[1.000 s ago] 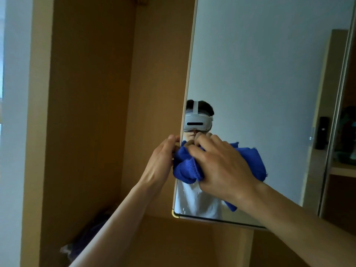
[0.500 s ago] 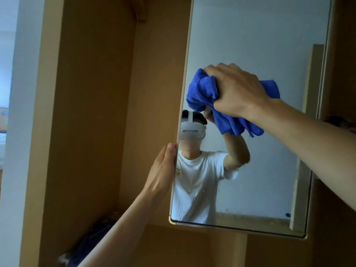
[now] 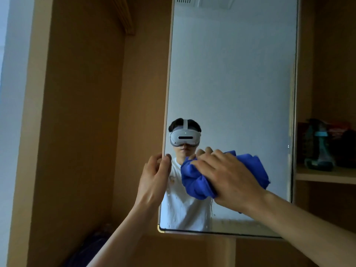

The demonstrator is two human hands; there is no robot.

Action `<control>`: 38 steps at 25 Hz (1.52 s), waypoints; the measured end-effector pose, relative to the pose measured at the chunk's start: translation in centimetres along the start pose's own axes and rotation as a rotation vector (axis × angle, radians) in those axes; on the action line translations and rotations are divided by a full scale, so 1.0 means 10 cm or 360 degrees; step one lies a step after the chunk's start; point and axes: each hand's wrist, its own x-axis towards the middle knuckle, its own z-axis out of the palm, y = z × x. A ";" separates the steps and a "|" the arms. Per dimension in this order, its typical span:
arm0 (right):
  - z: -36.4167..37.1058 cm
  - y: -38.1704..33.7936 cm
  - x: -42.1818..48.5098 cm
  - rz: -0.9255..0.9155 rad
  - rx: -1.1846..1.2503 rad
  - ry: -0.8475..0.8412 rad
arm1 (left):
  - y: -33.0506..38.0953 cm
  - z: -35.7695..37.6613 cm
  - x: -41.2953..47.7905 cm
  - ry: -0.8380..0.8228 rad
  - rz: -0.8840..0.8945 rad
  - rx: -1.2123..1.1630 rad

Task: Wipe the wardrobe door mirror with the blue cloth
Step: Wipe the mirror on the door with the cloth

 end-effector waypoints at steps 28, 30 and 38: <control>-0.24 0.75 -0.51 0.0136 -0.0023 0.0074 | -0.16 0.25 -0.10 0.0183 -0.0006 0.0467; -0.41 0.97 -0.39 0.0256 -0.0083 0.0184 | -0.16 0.26 -0.10 0.0186 -0.0003 0.0473; -0.63 1.38 -0.23 0.0460 -0.0303 0.0329 | -0.19 0.29 -0.09 0.0218 0.0017 0.0438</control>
